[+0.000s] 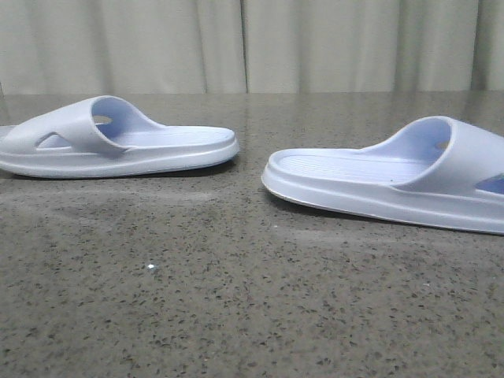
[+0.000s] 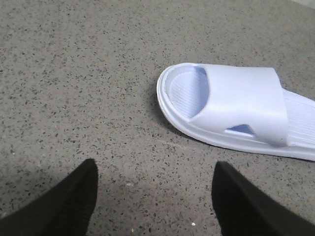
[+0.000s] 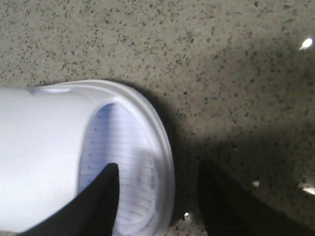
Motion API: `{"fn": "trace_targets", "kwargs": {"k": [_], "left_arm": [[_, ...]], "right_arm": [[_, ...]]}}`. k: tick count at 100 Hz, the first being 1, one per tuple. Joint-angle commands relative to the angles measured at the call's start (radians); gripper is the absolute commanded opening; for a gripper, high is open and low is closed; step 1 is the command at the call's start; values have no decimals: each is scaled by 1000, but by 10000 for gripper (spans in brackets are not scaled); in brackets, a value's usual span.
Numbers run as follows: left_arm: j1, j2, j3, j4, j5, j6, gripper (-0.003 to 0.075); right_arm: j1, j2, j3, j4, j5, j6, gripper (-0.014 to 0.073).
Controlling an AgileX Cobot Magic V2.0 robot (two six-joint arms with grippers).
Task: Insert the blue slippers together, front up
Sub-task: 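Grasp each slipper's toe edge, left gripper one, right gripper the other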
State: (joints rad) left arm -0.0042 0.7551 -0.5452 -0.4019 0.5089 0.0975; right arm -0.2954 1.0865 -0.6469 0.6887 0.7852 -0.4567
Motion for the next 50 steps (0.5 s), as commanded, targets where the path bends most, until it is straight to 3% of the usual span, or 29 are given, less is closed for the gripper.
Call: {"fn": "trace_targets", "kwargs": {"k": [1, 19, 24, 38, 50], "left_arm": [[0, 4, -37, -21, -69, 5, 442], [0, 4, -37, -32, -86, 5, 442], [0, 4, -37, -37, -88, 5, 442], [0, 9, -37, -48, -89, 5, 442], [0, 58, -50, -81, -88, 5, 435]], "right_arm": [[-35, 31, -33, 101, 12, -82, 308], [-38, 128, -33, 204, 79, -198, 281], [-38, 142, -33, 207, 86, -202, 211], [-38, 150, -33, 202, 88, -203, -106], [-38, 148, -33, 195, 80, -203, -107]]}}
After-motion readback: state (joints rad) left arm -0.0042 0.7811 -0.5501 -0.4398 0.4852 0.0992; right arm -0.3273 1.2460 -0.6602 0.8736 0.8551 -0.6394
